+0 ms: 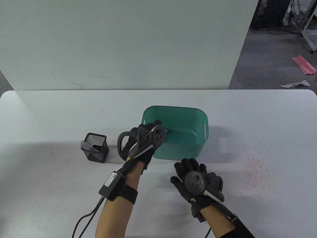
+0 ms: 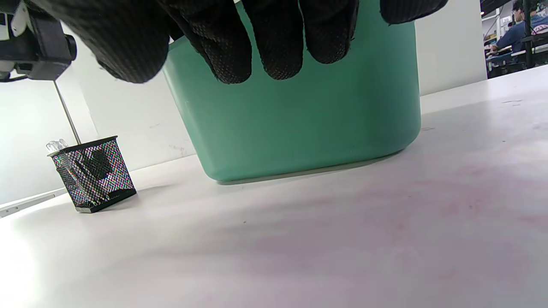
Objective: Disassemble pens into components
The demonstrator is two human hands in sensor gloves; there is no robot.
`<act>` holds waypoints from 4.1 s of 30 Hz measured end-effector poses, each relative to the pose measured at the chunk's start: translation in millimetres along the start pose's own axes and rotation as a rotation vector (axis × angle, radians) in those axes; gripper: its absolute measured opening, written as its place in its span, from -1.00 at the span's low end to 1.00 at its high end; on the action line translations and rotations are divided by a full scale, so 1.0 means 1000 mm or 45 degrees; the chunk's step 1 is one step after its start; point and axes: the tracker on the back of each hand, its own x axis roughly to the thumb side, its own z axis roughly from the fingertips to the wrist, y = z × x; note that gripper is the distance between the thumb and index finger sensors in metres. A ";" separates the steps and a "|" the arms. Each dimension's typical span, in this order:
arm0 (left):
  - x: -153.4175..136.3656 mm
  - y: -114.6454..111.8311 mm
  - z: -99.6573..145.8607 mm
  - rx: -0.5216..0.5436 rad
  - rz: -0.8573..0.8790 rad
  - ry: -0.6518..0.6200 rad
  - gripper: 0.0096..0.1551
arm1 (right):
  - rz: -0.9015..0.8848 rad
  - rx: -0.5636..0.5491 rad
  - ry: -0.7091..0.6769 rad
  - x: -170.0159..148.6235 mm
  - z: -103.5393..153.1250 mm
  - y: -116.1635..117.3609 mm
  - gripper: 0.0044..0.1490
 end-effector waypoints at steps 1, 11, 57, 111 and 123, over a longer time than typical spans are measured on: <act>0.001 -0.002 -0.001 -0.025 0.000 0.007 -0.46 | -0.003 -0.002 -0.001 0.000 0.000 0.000 -0.22; -0.031 0.009 0.026 0.110 0.020 -0.150 -0.39 | -0.011 -0.016 0.023 -0.004 -0.001 -0.002 -0.22; -0.230 -0.049 0.042 -0.348 -0.008 0.622 -0.48 | -0.079 0.042 0.086 -0.008 -0.004 0.002 -0.22; -0.119 -0.059 0.132 -0.200 1.151 -0.111 -0.55 | -0.498 0.018 -0.085 -0.003 -0.010 0.012 -0.19; -0.116 -0.065 0.132 -0.262 1.347 -0.055 -0.55 | -0.750 0.152 -0.088 0.001 -0.013 0.020 -0.30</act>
